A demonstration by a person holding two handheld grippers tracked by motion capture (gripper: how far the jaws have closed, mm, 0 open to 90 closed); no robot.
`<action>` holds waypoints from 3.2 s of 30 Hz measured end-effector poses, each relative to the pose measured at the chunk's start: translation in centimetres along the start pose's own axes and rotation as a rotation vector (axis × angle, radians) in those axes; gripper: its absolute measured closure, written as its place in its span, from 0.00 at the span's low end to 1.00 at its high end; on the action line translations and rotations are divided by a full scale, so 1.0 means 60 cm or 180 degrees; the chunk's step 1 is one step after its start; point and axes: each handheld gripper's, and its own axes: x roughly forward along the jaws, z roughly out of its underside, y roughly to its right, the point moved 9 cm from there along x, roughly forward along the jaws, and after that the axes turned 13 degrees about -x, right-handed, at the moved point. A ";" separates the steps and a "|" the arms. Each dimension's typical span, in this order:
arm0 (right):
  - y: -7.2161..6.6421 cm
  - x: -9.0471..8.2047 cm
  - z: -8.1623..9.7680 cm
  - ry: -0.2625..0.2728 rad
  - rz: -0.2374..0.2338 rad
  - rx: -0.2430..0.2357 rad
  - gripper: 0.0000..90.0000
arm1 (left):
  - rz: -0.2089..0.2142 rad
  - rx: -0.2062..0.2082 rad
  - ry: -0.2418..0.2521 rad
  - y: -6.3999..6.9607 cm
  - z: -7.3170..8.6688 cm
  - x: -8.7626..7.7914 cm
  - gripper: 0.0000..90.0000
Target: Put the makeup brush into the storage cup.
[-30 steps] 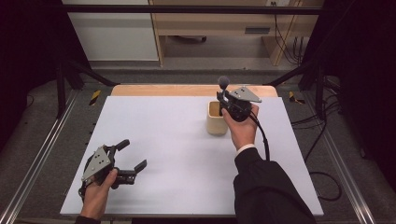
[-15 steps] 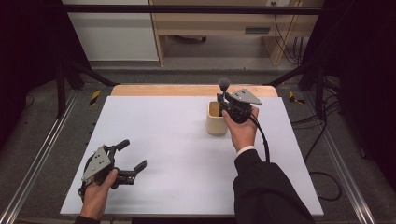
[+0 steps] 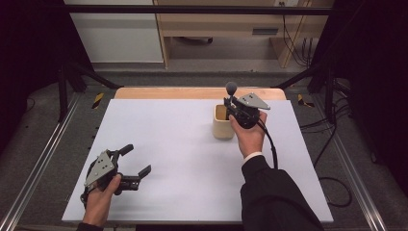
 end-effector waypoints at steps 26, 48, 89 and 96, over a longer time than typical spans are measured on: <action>-0.003 -0.001 0.022 -0.0094 -0.0025 0.0098 0.50 | 0.0028 0.0007 -0.0009 0.003 0.001 0.002 0.03; -0.015 -0.044 -0.001 -0.0070 -0.0096 -0.0033 0.05 | 0.0034 0.0037 -0.0048 0.007 0.005 0.006 0.03; -0.014 -0.105 0.011 -0.0040 -0.0310 -0.0005 0.06 | 0.0007 0.0067 -0.0106 0.008 0.011 0.009 0.01; -0.008 -0.130 0.019 -0.0050 -0.0308 0.0020 0.08 | -0.0045 0.0106 -0.0113 0.007 0.010 0.002 0.01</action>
